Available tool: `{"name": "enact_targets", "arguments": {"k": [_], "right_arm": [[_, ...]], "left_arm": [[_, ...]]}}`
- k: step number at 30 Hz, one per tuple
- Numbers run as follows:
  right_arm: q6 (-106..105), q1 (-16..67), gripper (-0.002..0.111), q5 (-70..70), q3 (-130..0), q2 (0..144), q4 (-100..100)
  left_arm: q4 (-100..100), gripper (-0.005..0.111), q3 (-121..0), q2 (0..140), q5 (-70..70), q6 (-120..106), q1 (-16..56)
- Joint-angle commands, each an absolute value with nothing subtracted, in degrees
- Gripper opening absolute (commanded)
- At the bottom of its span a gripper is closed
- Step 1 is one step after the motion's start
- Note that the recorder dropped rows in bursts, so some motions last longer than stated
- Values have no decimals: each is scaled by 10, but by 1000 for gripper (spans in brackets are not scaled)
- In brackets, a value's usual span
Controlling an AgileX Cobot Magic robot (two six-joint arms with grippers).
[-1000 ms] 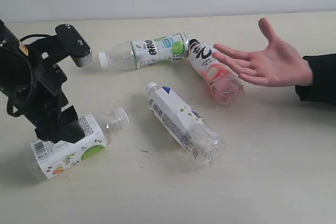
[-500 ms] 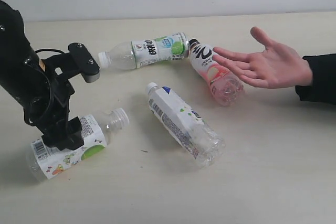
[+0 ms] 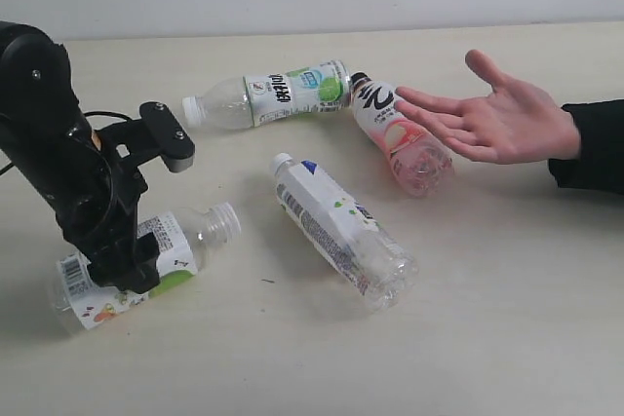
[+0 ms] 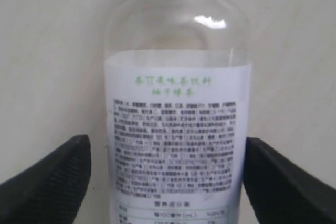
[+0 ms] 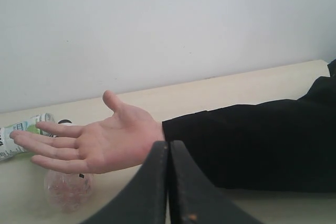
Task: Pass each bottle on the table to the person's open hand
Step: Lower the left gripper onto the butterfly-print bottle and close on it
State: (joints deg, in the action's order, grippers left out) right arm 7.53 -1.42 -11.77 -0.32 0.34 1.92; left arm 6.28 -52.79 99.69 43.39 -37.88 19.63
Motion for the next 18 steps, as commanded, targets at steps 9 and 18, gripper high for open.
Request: {"name": "enact_targets", "arguments": {"k": [9,18], "right_arm": [[76,-13,1,-115,0,0,20],[76,-13,1,-115,0,0,20]], "left_arm": [[63,76,-531,1029,426,-373,200],[66,54,-534,1029,428,-369,200]]}}
